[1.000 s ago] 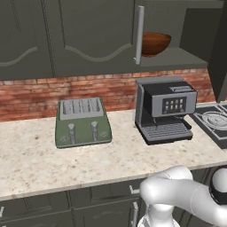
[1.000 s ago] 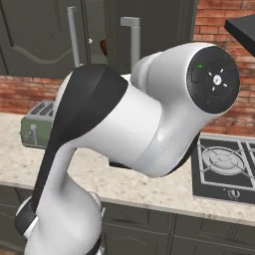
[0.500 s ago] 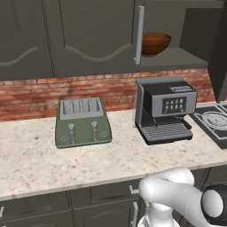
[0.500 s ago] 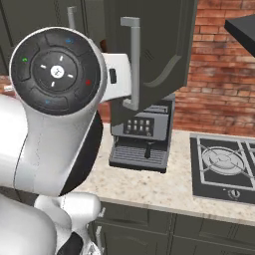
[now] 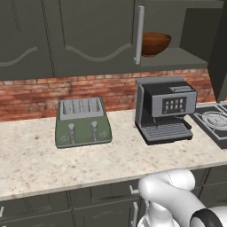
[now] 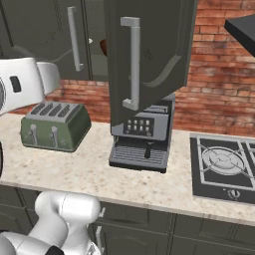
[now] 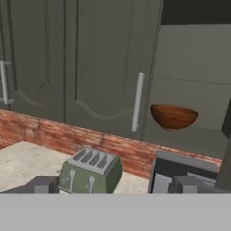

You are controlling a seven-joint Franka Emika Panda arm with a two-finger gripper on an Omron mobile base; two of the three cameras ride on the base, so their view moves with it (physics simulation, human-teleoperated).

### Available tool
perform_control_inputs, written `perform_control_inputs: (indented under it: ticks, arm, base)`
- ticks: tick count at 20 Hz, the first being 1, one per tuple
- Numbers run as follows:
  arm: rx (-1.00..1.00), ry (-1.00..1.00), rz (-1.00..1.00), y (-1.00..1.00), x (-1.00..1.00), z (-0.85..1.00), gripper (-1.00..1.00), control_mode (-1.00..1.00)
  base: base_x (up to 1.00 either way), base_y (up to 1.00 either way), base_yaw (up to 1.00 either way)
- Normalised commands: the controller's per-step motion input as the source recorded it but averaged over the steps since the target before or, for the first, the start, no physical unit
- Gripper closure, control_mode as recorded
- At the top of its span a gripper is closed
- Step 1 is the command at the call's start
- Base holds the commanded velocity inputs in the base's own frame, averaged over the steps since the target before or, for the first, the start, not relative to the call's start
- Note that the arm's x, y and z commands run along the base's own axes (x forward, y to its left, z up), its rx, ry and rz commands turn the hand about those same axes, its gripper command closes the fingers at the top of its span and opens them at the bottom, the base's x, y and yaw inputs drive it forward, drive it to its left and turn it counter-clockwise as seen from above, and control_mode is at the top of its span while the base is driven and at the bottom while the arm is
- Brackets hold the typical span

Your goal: Move the bowls from the cabinet to the plates on the dining table.

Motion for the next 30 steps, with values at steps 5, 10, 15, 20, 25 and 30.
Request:
perform_control_inputs:
  ticks: [5, 10, 15, 20, 25, 30]
  arm:
    - [-0.06, -0.07, -0.2, 0.59, 0.1, 0.05, -1.0, -1.0]
    - [-0.04, 0.0, -0.27, 0.25, 0.39, 0.0, -1.0, -1.0]
    - [-0.01, 0.0, -0.2, 0.07, 0.54, 0.0, -1.0, -1.0]
    - [0.0, 0.0, -0.13, -0.19, 0.42, 0.0, -1.0, -1.0]
    - [0.0, 0.0, -0.07, -0.23, 0.24, 0.0, -1.0, -1.0]
    - [0.0, 0.0, -0.04, -0.25, 0.15, 0.0, -1.0, -1.0]
  base:
    - [0.0, 0.0, 0.0]
    - [0.0, 0.0, 0.0]
    - [0.0, 0.0, 0.0]
    - [0.0, 0.0, 0.0]
    - [0.0, 0.0, 0.0]
    - [0.0, 0.0, 0.0]
